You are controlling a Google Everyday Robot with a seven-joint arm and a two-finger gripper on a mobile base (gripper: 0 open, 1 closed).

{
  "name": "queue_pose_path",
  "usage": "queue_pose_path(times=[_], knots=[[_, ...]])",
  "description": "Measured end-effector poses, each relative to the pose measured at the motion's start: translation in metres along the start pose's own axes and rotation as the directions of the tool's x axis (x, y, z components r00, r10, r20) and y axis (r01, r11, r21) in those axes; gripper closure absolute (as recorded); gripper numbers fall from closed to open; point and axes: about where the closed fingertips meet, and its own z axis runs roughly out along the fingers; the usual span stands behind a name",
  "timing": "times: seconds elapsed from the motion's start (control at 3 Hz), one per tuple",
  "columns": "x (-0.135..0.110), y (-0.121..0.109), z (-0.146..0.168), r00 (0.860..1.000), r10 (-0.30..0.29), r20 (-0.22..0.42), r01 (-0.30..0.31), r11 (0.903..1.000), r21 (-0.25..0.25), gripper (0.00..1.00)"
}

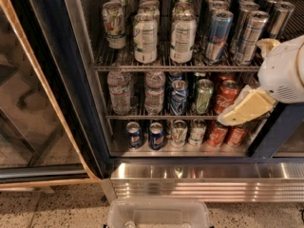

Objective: Pick redbull can from top shelf of fridge

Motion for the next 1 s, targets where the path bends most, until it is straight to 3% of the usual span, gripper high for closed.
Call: queue_pose_path(times=[0.33,0.67,1.0], knots=[[0.0,0.005,0.011,0.993,0.078,0.083,-0.084,0.9938,0.072,0.0],[-0.003,-0.003,0.023,0.975,0.123,0.185,-0.143,0.9847,0.1,0.0],[-0.011,-0.003,0.021,0.97,0.118,0.212,-0.142,0.9851,0.098,0.0]])
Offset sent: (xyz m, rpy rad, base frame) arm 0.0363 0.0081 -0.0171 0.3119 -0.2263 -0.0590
